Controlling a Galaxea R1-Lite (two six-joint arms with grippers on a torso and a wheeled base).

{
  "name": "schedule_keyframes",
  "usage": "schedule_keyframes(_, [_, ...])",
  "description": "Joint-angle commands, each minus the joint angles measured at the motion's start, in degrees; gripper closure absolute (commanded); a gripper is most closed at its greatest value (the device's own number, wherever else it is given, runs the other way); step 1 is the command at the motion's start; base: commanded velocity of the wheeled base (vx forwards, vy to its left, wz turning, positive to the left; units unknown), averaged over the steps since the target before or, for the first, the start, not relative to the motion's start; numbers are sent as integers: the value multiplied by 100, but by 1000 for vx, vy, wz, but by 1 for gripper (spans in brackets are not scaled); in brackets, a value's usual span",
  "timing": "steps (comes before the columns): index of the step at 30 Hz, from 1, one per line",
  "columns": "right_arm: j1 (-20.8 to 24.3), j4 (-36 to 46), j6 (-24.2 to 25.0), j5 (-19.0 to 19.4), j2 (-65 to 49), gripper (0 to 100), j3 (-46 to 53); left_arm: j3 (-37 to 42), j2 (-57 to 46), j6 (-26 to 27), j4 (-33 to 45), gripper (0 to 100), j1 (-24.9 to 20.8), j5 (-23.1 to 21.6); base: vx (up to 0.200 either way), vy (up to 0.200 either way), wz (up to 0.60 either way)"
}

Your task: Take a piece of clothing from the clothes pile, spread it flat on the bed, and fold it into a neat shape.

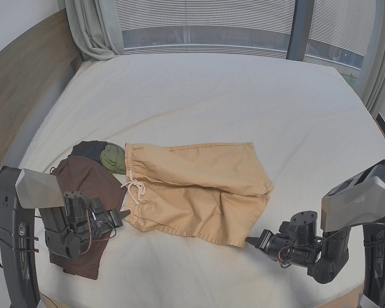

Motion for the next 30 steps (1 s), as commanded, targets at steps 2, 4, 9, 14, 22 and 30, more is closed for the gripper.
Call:
schedule_keyframes(2, [-22,-12,-200,1,-34,100,266,290,-226,1,-50,100,9,-4,0,0,0])
schedule_keyframes(4, [-57,-21,-297,1,-43,100,301,430,-428,1,3,100,45,-12,0,0,0])
schedule_keyframes(9, [-145,-21,-455,10,-87,100,494,834,-727,1,-50,100,124,-65,0,0,0])
schedule_keyframes(14, [-321,-21,-798,10,-122,100,740,914,-841,1,-23,100,133,-65,0,0,0])
schedule_keyframes(22, [-699,-12,-1238,45,-113,100,978,1142,-938,10,12,100,133,-65,0,0,0])
schedule_keyframes(30, [-699,-3,-1448,45,-104,100,1206,1590,-938,361,12,100,124,-74,0,0,0])
